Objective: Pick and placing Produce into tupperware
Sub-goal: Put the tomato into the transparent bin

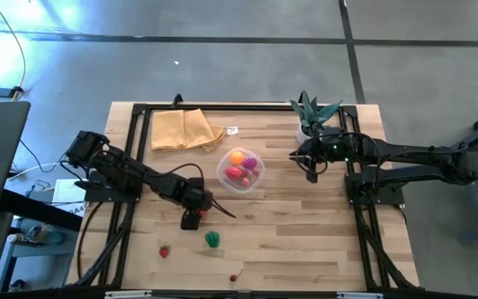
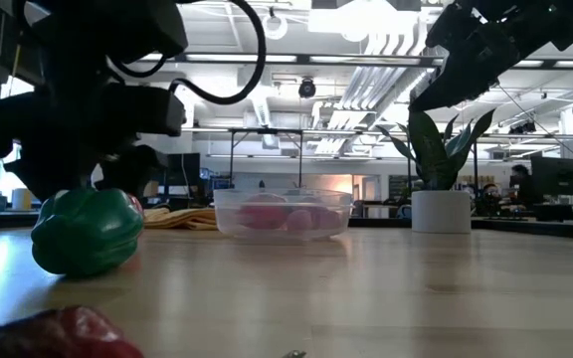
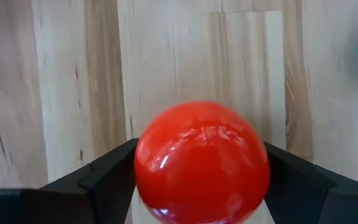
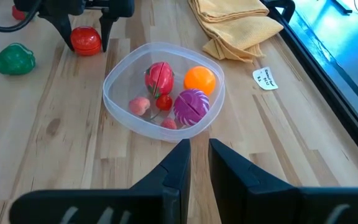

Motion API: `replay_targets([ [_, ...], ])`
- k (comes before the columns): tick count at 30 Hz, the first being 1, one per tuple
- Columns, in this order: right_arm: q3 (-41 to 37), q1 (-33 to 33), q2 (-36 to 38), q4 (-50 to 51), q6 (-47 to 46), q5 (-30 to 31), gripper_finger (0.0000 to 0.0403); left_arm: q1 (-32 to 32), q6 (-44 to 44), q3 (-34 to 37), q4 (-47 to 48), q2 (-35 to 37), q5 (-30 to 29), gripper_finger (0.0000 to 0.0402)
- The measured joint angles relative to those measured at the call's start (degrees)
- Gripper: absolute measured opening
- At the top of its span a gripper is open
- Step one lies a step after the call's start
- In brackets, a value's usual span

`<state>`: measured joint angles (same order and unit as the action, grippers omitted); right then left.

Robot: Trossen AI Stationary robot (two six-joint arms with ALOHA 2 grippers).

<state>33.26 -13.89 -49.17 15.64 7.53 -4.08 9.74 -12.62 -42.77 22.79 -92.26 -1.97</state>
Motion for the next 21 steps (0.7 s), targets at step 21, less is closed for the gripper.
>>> replay_targets([
  [21,0.0,0.0,0.0,0.0,0.0,0.0,0.0046,0.0,0.4,0.4,-1.0,0.0,-1.6,0.0261],
])
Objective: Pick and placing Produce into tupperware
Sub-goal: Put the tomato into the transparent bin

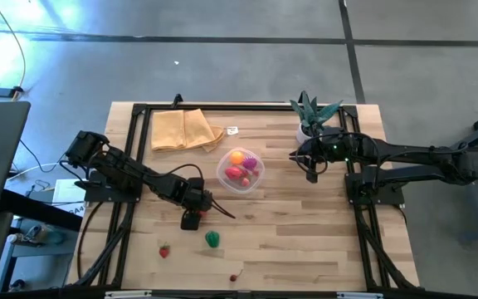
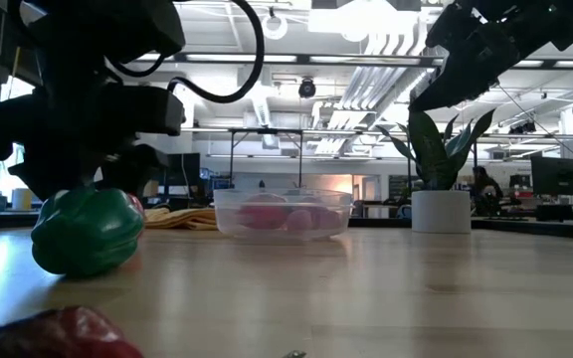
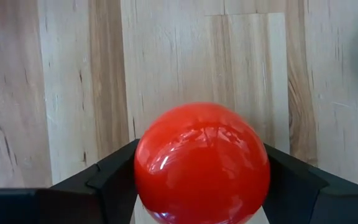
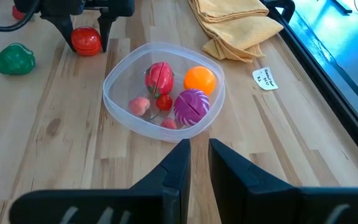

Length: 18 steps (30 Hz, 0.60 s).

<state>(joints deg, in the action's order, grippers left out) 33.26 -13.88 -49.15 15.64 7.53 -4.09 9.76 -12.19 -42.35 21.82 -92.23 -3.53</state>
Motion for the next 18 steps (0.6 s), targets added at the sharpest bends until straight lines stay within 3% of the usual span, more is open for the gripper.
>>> replay_targets([
  [18,0.0,0.0,0.0,0.0,0.0,0.0,0.0046,0.0,1.3,0.0,-1.6,-0.1,-1.6,0.0251],
])
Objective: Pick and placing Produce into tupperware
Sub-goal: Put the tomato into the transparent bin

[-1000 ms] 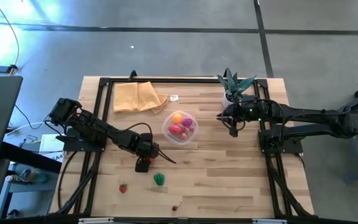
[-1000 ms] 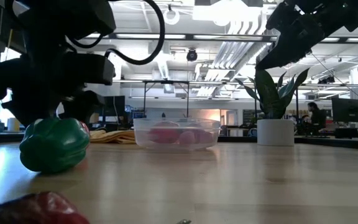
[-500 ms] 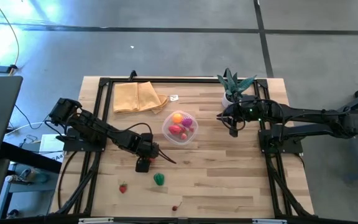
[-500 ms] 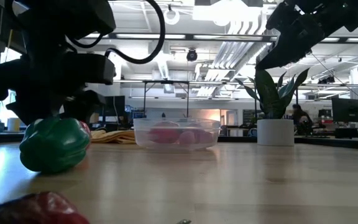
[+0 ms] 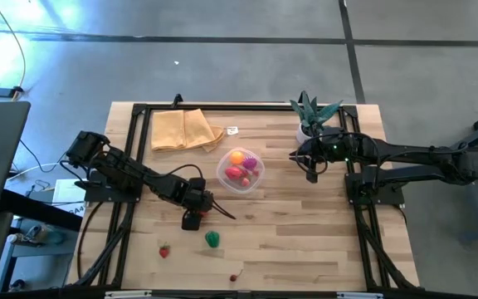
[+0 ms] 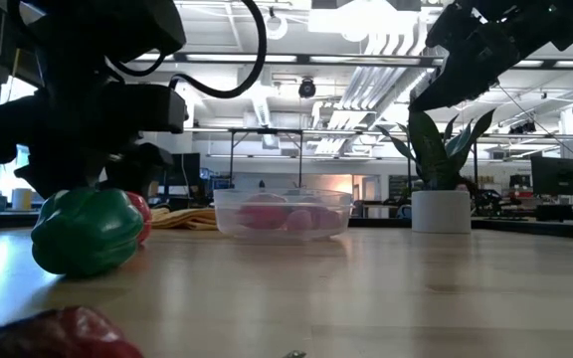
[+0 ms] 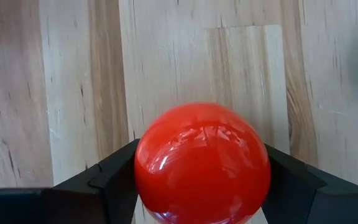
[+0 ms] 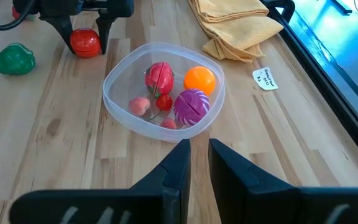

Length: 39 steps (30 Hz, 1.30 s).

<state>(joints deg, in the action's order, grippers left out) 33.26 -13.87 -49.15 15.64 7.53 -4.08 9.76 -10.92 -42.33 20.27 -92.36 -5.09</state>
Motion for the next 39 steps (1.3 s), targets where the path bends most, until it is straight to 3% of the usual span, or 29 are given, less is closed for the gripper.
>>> replay_targets([
  [14,0.0,0.0,0.0,0.0,0.0,0.0,0.0046,0.0,0.6,-0.5,-0.2,0.3,-2.2,0.0252],
  [24,0.0,0.0,0.0,0.0,0.0,0.0,0.0046,-1.5,7.3,-15.1,15.6,1.2,-9.5,0.0256],
  [31,0.0,0.0,0.0,0.0,0.0,0.0,0.0046,-9.2,20.1,-27.7,21.8,1.3,-10.8,0.0256],
  [39,0.0,0.0,0.0,0.0,0.0,0.0,0.0046,-21.0,30.3,-32.0,19.7,0.4,-2.8,0.0256],
])
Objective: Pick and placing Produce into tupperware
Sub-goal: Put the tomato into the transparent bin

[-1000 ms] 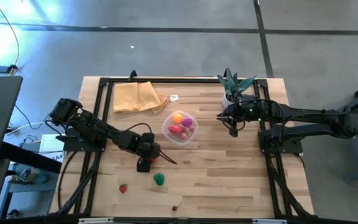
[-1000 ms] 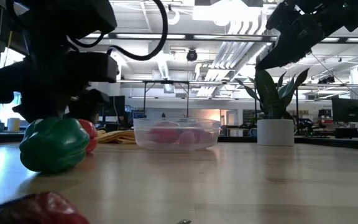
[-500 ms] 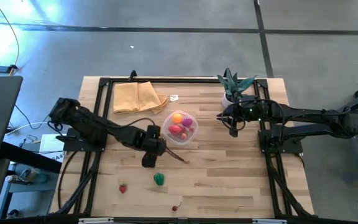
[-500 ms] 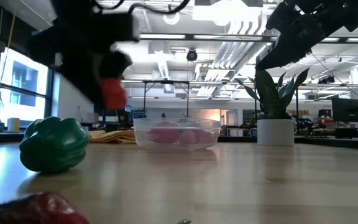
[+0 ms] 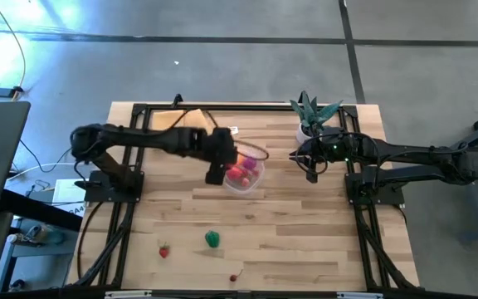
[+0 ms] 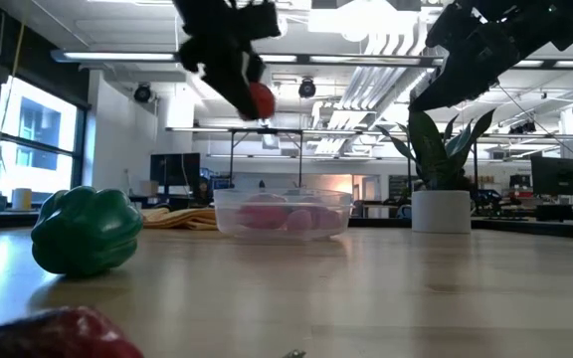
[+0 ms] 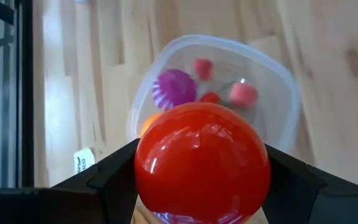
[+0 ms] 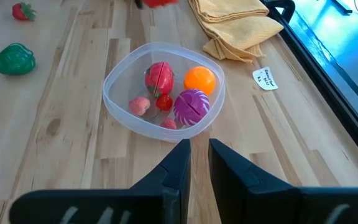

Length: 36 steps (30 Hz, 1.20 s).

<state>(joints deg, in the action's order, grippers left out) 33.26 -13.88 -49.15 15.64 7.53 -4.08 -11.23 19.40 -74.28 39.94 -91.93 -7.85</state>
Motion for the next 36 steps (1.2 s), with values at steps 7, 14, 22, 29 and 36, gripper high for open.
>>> replay_targets([
  [7,0.0,0.0,0.0,0.1,0.0,0.0,0.0046,-5.3,4.2,0.1,-4.8,-6.1,5.1,0.0256],
  [14,0.0,0.0,0.0,0.0,0.0,0.0,0.0046,-6.5,4.9,0.0,-8.5,-11.3,7.2,0.0256],
  [22,0.0,0.0,0.0,0.0,0.0,0.0,0.0046,-6.4,5.5,0.0,-9.7,-14.1,6.5,0.0255],
  [29,0.0,0.0,0.0,0.0,0.0,0.0,0.0046,-6.8,4.8,0.1,-8.3,-15.2,5.7,0.0255],
  [36,0.0,0.0,0.0,0.0,0.0,0.0,0.0046,-7.9,4.4,0.0,-8.4,-16.0,6.9,0.0255],
])
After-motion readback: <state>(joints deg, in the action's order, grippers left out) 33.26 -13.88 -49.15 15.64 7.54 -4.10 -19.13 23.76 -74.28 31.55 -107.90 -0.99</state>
